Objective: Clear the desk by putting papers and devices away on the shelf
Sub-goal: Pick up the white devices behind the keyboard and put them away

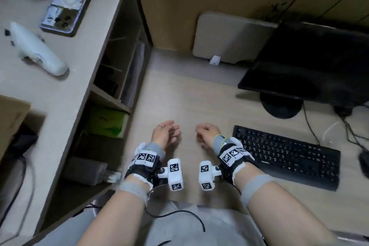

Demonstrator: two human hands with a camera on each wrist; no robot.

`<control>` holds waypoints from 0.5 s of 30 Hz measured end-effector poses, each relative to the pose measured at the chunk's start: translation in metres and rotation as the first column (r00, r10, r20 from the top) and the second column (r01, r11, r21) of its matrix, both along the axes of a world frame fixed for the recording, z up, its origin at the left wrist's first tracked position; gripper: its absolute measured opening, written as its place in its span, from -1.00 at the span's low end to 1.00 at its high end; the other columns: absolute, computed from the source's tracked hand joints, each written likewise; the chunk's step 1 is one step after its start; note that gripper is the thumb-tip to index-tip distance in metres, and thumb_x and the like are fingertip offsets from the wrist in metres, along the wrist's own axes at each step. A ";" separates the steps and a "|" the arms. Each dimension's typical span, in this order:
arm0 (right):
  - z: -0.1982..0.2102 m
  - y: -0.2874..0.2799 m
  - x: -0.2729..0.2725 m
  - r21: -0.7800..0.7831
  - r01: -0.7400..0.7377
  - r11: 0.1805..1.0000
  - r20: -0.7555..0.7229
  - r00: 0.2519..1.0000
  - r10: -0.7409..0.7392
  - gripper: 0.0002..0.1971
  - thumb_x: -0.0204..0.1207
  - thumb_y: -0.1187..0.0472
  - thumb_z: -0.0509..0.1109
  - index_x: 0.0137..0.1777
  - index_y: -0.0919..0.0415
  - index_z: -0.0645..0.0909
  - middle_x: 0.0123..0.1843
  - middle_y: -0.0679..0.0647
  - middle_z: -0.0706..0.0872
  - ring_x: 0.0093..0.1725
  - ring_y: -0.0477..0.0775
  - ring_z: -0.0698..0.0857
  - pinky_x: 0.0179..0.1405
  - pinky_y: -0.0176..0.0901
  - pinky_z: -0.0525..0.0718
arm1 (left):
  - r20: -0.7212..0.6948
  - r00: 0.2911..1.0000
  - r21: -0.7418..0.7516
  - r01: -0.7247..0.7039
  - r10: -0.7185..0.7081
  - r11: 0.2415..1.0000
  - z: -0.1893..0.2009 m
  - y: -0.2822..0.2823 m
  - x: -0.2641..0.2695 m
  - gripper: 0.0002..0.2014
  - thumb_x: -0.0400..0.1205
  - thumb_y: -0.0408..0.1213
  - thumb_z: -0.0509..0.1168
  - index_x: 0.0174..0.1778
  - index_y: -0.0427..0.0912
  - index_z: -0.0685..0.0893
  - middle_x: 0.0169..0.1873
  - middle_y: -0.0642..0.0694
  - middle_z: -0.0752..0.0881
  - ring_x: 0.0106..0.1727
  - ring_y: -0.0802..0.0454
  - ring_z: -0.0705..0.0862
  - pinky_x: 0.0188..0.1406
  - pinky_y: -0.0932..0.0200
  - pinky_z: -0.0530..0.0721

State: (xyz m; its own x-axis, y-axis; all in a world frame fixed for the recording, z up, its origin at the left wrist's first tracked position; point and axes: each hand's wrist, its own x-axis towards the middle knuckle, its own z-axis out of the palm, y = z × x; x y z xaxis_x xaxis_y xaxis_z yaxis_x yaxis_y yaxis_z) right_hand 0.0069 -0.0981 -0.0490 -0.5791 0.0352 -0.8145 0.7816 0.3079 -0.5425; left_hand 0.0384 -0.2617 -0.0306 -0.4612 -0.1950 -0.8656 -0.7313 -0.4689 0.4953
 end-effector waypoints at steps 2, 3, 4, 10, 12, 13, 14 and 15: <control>0.004 0.039 -0.004 0.013 0.045 0.999 -0.022 0.999 -0.045 -0.94 0.54 0.26 0.40 -0.03 0.11 0.64 -0.46 0.10 0.59 -0.52 0.06 0.48 -0.55 -0.23 0.39 | -0.039 0.995 0.005 0.092 -0.092 0.996 0.010 0.036 -0.013 -0.77 0.69 -0.39 0.18 0.23 -0.13 0.57 -0.16 -0.05 0.75 -0.22 0.02 0.67 -0.26 0.23 0.52; 0.007 0.059 -0.007 0.010 0.071 0.997 -0.028 0.997 -0.071 -0.94 0.55 0.26 0.38 -0.02 0.11 0.63 -0.42 0.09 0.60 -0.50 0.02 0.51 -0.57 -0.26 0.42 | -0.066 0.991 0.000 0.118 -0.118 0.993 0.015 0.055 -0.021 -0.78 0.69 -0.38 0.18 0.23 -0.14 0.57 -0.16 -0.06 0.75 -0.22 0.02 0.67 -0.26 0.22 0.53; 0.010 0.078 -0.010 0.003 0.096 0.995 -0.037 0.995 -0.096 -0.94 0.57 0.27 0.36 -0.03 0.10 0.61 -0.38 0.06 0.61 -0.48 -0.03 0.54 -0.57 -0.31 0.44 | -0.094 0.986 -0.008 0.141 -0.141 0.990 0.021 0.074 -0.028 -0.78 0.70 -0.38 0.17 0.24 -0.15 0.57 -0.16 -0.06 0.74 -0.22 0.02 0.67 -0.25 0.21 0.53; 0.016 0.224 -0.021 -0.045 0.234 0.971 -0.110 0.965 -0.238 -0.86 0.60 0.34 0.29 0.06 0.14 0.61 -0.22 0.11 0.66 -0.44 -0.08 0.57 -0.50 -0.32 0.53 | -0.179 0.960 -0.045 0.209 -0.213 0.977 0.032 0.218 -0.047 -0.79 0.71 -0.36 0.16 0.23 -0.16 0.58 -0.13 -0.06 0.76 -0.19 0.00 0.71 -0.04 0.13 0.66; 0.019 0.265 -0.021 -0.059 0.261 0.963 -0.111 0.957 -0.267 -0.86 0.62 0.35 0.28 0.06 0.15 0.62 -0.15 0.19 0.66 -0.45 -0.05 0.54 -0.46 -0.26 0.50 | -0.174 0.955 -0.065 0.232 -0.240 0.971 0.030 0.259 -0.046 -0.77 0.70 -0.36 0.17 0.25 -0.15 0.59 -0.12 -0.05 0.77 -0.18 0.02 0.72 -0.05 0.12 0.65; 0.020 0.297 -0.021 -0.057 0.277 0.959 -0.120 0.952 -0.282 -0.86 0.61 0.34 0.29 0.06 0.15 0.63 -0.14 0.21 0.66 -0.45 -0.04 0.53 -0.45 -0.24 0.49 | -0.166 0.954 -0.066 0.243 -0.250 0.968 0.029 0.290 -0.046 -0.77 0.70 -0.36 0.16 0.25 -0.15 0.58 -0.13 -0.04 0.77 -0.19 0.03 0.71 -0.07 0.13 0.64; 0.020 0.312 -0.021 -0.049 0.293 0.955 -0.118 0.947 -0.297 -0.86 0.61 0.34 0.30 0.06 0.14 0.65 -0.14 0.21 0.67 -0.45 -0.03 0.54 -0.45 -0.23 0.50 | -0.158 0.951 -0.065 0.258 -0.265 0.964 0.029 0.303 -0.045 -0.77 0.71 -0.36 0.15 0.25 -0.15 0.57 -0.13 -0.04 0.76 -0.21 0.04 0.71 -0.08 0.12 0.63; 0.018 0.345 -0.018 -0.021 0.318 0.948 -0.118 0.941 -0.318 -0.85 0.60 0.32 0.31 0.06 0.14 0.67 -0.15 0.20 0.68 -0.45 -0.02 0.55 -0.45 -0.22 0.51 | -0.145 0.945 -0.062 0.287 -0.293 0.956 0.032 0.333 -0.044 -0.77 0.71 -0.37 0.14 0.26 -0.15 0.57 -0.14 -0.05 0.76 -0.22 0.04 0.71 -0.09 0.12 0.61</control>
